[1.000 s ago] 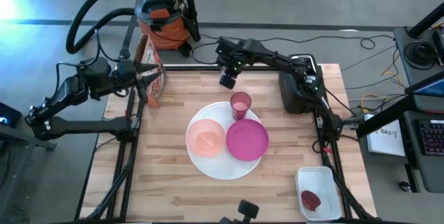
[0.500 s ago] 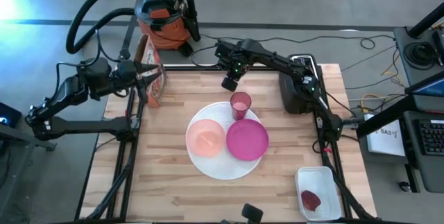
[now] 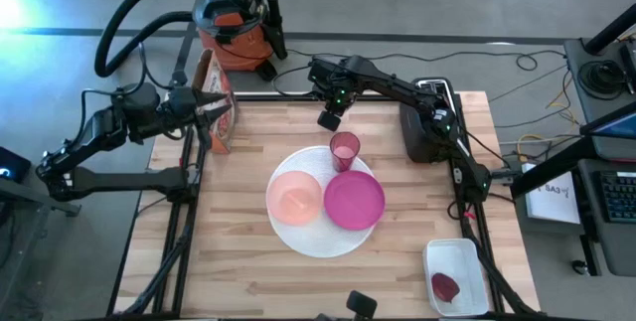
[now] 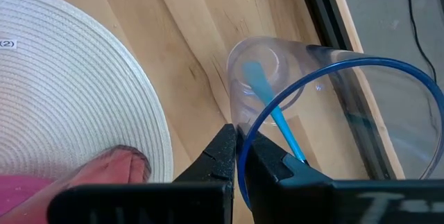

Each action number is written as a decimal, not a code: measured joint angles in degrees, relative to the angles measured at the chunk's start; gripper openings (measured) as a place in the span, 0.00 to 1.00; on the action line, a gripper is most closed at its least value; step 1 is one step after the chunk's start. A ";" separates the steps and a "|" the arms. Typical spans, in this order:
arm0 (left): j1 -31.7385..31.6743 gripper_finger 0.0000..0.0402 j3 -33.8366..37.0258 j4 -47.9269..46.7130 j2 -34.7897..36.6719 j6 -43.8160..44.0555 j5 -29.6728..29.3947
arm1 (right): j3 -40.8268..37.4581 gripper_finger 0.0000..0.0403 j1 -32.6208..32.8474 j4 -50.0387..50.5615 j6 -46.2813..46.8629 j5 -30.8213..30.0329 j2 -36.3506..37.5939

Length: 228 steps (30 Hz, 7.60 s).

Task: Arrange a breakfast setting
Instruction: Move the transparent glass with the spoon to the top center of the table, then pour the cereal from the cereal box into the orange bowl

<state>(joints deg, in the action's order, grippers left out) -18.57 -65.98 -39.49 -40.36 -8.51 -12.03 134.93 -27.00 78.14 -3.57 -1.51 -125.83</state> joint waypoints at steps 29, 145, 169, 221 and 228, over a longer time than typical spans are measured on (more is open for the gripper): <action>-0.02 0.27 0.00 -1.29 0.00 -0.01 0.00 | -0.13 0.11 -0.38 -2.27 -0.22 0.19 0.02; 0.66 0.27 3.12 -2.50 -11.56 3.45 12.66 | -15.30 0.11 19.15 4.12 13.42 -7.35 18.07; 0.92 0.27 11.72 9.71 -10.25 7.60 12.66 | -83.05 0.11 19.35 -54.90 15.51 -1.03 64.43; 0.92 0.27 13.20 12.61 -10.21 15.84 12.57 | -134.27 0.11 19.85 -102.67 -0.24 -8.03 108.78; 1.39 0.27 13.20 8.04 -11.97 21.94 12.58 | -134.27 0.11 19.85 -102.04 0.77 -7.82 108.78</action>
<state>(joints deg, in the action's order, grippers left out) -17.18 -52.77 -31.45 -52.33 13.42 0.55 0.67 -7.16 -23.90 -2.80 -9.33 -17.06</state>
